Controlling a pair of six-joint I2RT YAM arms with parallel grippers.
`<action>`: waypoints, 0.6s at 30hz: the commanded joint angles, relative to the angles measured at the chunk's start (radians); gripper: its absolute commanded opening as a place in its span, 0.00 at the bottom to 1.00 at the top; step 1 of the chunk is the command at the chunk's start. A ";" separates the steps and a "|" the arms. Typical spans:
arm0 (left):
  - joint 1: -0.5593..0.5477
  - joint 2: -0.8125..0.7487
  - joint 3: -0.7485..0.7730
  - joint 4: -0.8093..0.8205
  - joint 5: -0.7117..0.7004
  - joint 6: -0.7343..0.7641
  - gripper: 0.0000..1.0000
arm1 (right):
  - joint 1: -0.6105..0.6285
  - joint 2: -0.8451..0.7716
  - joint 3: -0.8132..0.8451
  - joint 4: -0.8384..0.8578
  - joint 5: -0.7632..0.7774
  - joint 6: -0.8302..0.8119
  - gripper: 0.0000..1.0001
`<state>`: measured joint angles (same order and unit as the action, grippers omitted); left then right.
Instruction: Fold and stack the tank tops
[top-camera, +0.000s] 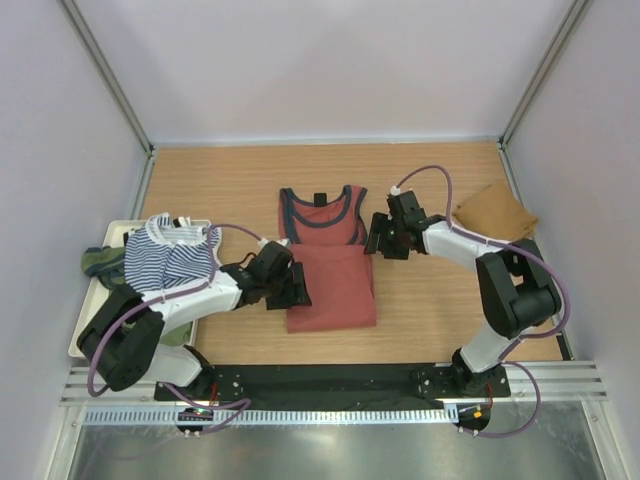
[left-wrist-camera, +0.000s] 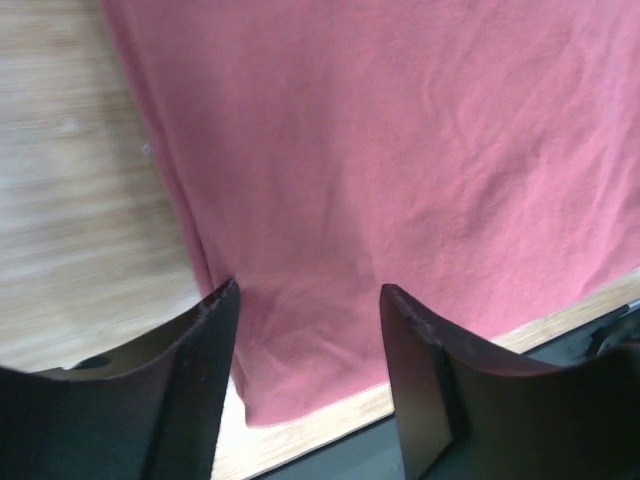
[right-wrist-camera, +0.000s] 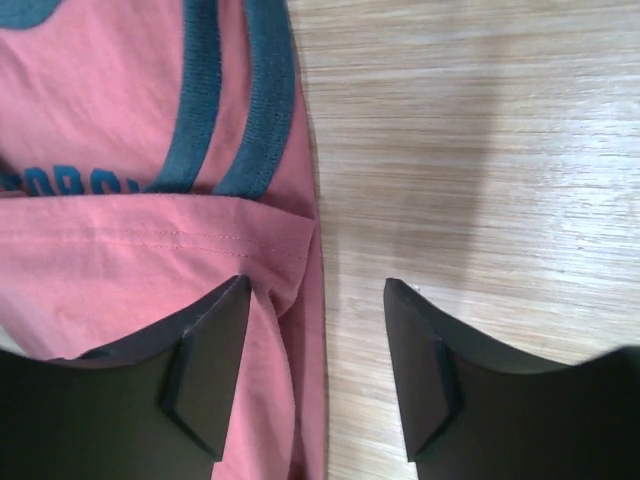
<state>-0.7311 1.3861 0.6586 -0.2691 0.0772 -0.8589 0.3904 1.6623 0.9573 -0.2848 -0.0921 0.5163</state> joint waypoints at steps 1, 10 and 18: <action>0.001 -0.102 0.013 -0.082 -0.034 0.031 0.64 | -0.002 -0.119 -0.038 0.039 -0.014 -0.007 0.68; -0.031 -0.281 -0.049 -0.168 -0.005 -0.003 0.64 | 0.047 -0.428 -0.268 -0.040 -0.184 -0.021 0.69; -0.080 -0.360 -0.148 -0.168 0.025 -0.064 0.66 | 0.162 -0.611 -0.426 -0.080 -0.268 0.057 0.68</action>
<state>-0.7925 1.0721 0.5331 -0.4267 0.0856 -0.8879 0.5148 1.0931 0.5549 -0.3542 -0.3130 0.5312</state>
